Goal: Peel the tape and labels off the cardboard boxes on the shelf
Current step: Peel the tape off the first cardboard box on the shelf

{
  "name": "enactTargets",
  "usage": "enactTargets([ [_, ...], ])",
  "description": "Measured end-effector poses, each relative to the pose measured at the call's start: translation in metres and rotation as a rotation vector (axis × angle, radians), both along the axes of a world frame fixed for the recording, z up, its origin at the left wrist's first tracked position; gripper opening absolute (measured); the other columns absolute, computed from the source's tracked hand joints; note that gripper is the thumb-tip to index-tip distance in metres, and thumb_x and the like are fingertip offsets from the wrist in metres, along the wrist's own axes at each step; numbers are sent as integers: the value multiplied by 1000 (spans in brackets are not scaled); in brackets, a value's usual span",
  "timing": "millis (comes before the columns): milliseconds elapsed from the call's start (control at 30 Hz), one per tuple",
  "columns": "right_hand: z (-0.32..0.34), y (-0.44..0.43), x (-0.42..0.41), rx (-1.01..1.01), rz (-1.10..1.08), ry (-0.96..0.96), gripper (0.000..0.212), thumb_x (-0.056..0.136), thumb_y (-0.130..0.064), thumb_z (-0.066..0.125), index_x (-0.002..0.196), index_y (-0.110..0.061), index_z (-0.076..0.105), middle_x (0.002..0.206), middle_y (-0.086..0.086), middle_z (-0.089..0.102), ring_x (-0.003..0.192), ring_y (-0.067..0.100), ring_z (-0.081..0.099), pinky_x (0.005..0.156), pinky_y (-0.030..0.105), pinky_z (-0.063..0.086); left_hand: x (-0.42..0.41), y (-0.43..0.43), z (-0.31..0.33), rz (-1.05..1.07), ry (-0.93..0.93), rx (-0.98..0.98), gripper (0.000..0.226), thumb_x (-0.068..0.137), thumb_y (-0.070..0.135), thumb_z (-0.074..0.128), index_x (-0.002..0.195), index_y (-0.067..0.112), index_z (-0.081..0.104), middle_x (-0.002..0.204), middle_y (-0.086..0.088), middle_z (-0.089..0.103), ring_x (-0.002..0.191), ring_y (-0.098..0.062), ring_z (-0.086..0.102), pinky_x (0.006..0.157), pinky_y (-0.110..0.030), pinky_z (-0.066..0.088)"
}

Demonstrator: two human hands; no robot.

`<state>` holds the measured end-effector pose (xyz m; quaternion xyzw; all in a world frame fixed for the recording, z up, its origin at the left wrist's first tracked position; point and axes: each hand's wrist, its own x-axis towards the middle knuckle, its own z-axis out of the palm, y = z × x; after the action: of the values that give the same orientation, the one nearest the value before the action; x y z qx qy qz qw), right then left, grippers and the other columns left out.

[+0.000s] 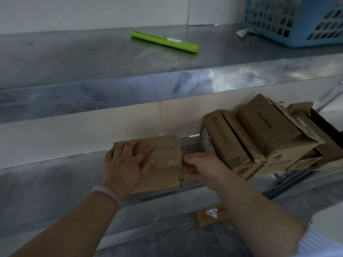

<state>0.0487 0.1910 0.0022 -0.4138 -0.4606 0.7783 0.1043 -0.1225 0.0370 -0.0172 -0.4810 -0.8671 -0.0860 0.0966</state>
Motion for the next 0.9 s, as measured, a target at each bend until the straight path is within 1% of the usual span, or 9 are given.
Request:
enactTargets([
  [67, -2, -1, 4, 65, 26, -49, 23, 95, -5, 56, 115, 5, 63, 84, 15, 60, 69, 14, 58, 55, 22, 55, 0, 1, -1, 2, 1, 4, 52, 84, 65, 33, 126, 46, 56, 128, -3, 57, 114, -29, 54, 96, -48, 41],
  [167, -2, -2, 4, 110, 51, -84, 22, 94, -10, 60, 110, 4, 65, 82, 12, 60, 68, 12, 58, 57, 22, 55, 0, 1, -1, 3, -3, 2, 53, 84, 65, 32, 126, 45, 57, 128, -4, 57, 115, -30, 54, 96, -50, 41],
  [267, 5, -3, 3, 181, 98, -113, 6, 94, -10, 61, 93, -4, 62, 76, 8, 60, 67, 10, 59, 55, 19, 53, 0, 0, 0, 5, -7, -3, 54, 84, 65, 31, 126, 46, 57, 128, -4, 57, 116, -30, 53, 97, -50, 41],
  [433, 12, -3, -3, 261, 143, -142, 11, 95, -5, 57, 84, -9, 55, 73, 6, 55, 64, 10, 54, 49, 16, 50, 0, 0, 1, 6, 23, -18, 54, 84, 64, 30, 128, 45, 56, 128, -5, 57, 113, -31, 55, 96, -48, 42],
  [567, 10, -3, -8, 464, 161, -262, 11, 93, -11, 60, 83, -10, 57, 83, 7, 60, 71, 13, 59, 55, 20, 53, -1, -1, 1, 7, 30, -26, 54, 84, 64, 32, 127, 44, 57, 126, -6, 58, 111, -31, 56, 94, -46, 42],
  [667, 11, -4, -9, 445, 159, -268, 10, 94, -11, 58, 85, -10, 57, 81, 8, 61, 71, 16, 60, 69, 33, 57, -2, -1, 1, 11, 32, -47, 54, 84, 64, 31, 129, 45, 55, 127, -4, 58, 113, -30, 55, 96, -46, 42],
  [733, 13, -5, -8, 412, 156, -264, 12, 95, -10, 56, 84, -9, 56, 77, 9, 59, 69, 17, 58, 74, 35, 56, -1, 0, 1, 7, 31, -49, 54, 84, 64, 31, 128, 45, 56, 127, -3, 58, 113, -29, 55, 95, -45, 41],
  [833, 16, -5, -8, 485, 170, -281, 15, 95, -7, 52, 81, -10, 54, 75, 7, 58, 63, 14, 55, 58, 23, 50, 1, 2, -1, 9, 28, -32, 54, 84, 64, 31, 126, 43, 59, 126, -3, 58, 111, -29, 56, 94, -46, 42],
  [900, 15, -5, -7, 458, 151, -242, 15, 95, -5, 52, 81, -10, 55, 74, 7, 57, 62, 14, 54, 57, 22, 48, 2, 4, -2, 19, 32, -16, 55, 84, 64, 31, 125, 42, 60, 125, -4, 59, 110, -30, 57, 94, -45, 43],
])
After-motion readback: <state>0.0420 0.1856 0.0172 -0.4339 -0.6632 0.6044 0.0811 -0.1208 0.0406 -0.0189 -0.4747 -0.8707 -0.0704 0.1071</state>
